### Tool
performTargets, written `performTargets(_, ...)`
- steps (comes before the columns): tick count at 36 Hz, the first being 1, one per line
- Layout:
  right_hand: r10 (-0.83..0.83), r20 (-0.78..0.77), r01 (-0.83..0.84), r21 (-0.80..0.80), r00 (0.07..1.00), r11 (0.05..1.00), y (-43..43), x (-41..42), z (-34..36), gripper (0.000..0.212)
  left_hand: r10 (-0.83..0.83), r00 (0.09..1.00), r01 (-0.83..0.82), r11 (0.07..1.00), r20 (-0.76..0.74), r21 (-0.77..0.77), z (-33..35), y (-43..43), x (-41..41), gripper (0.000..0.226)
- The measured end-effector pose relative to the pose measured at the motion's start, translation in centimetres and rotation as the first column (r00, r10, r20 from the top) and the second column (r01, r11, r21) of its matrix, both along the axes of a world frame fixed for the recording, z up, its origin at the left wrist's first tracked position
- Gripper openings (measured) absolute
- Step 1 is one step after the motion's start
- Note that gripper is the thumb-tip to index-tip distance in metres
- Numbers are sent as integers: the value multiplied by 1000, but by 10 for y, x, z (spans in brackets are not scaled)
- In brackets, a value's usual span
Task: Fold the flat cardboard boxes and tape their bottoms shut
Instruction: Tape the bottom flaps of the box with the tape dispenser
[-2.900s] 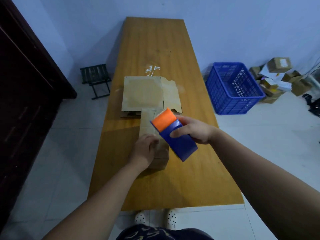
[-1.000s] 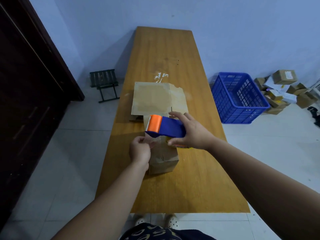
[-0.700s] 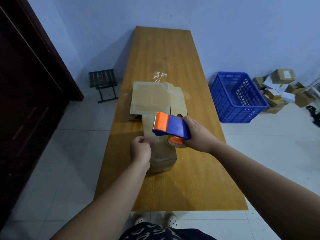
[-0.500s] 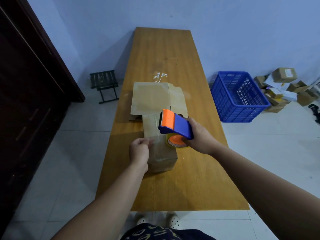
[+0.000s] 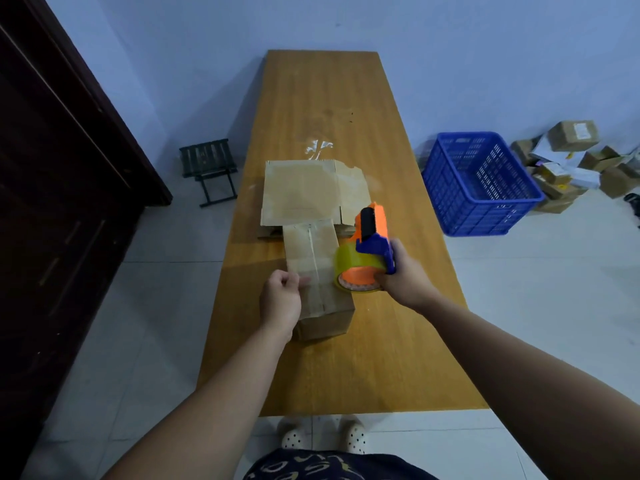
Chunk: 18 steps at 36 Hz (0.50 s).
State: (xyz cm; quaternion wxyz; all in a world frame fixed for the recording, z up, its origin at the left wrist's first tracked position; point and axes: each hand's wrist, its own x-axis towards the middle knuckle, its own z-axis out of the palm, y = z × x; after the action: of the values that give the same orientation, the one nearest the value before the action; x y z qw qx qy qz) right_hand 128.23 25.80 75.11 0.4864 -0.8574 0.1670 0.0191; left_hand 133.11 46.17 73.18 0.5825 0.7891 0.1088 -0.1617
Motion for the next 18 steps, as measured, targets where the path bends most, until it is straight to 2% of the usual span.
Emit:
performTargets(4,18,-13,-19,-84,1000,996,-8,-3,5,55,-53,998,51,995,21,81,0,-4,-1,23)
performTargets(12,86,74,-65,-245,994,967,-5,1,14,39,-19,1000,18,994,12,108,1,-7,-6,21)
performTargets(18,81,46,-58,-368,996,928,-14,-6,16,33,-101,991,84,980,87,179,0,-1,-10,20)
